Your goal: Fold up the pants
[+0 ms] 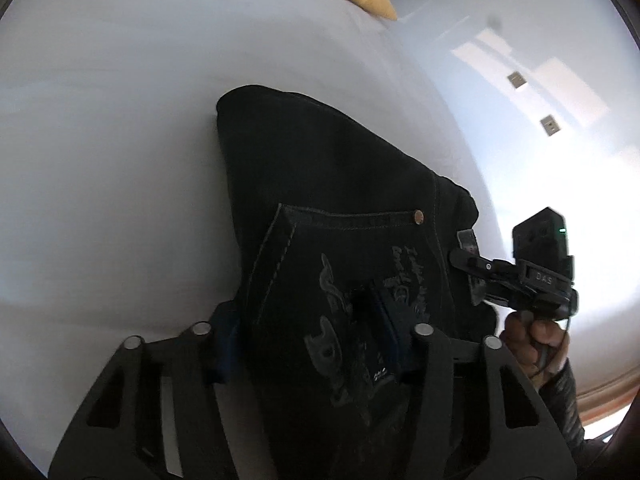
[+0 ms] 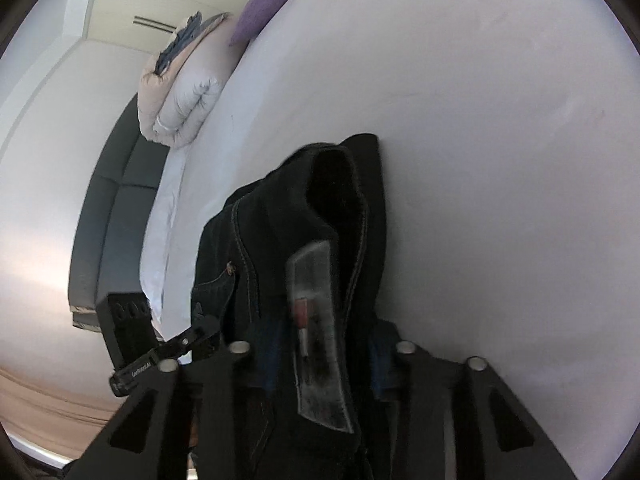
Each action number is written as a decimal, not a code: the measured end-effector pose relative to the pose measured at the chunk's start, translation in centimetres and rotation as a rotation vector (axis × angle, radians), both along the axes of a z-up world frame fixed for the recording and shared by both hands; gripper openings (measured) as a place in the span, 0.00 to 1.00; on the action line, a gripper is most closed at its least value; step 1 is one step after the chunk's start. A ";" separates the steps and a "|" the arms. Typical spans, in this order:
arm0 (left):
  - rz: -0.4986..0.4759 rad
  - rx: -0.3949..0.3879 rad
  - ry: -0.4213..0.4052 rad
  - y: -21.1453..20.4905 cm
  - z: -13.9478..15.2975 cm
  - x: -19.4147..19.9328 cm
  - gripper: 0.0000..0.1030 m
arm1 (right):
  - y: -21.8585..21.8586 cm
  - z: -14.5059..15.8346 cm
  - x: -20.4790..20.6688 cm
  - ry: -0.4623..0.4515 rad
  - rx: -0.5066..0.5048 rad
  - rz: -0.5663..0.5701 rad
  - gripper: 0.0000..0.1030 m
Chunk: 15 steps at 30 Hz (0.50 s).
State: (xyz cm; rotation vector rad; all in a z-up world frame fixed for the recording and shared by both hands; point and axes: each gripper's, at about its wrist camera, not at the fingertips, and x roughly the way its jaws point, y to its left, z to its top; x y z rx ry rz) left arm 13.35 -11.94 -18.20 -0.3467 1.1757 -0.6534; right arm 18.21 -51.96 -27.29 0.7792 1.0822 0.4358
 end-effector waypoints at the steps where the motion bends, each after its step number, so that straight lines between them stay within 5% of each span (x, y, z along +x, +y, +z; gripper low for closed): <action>1: -0.008 0.007 -0.007 -0.3 0.1 0.1 0.42 | 0.2 0.2 -0.1 -0.017 -0.008 0.003 0.25; 5: -0.038 -0.020 -0.034 -0.3 2.4 0.3 0.26 | 0.6 2.5 -0.6 -0.088 -0.028 0.011 0.20; 11: -0.080 -0.105 -0.153 -1.6 8.2 4.0 0.24 | -1.0 7.9 1.8 -0.214 -0.017 0.005 0.20; 15: -0.070 -0.114 -0.149 -3.3 8.0 9.0 0.24 | -3.7 8.9 6.4 -0.220 -0.030 -0.015 0.20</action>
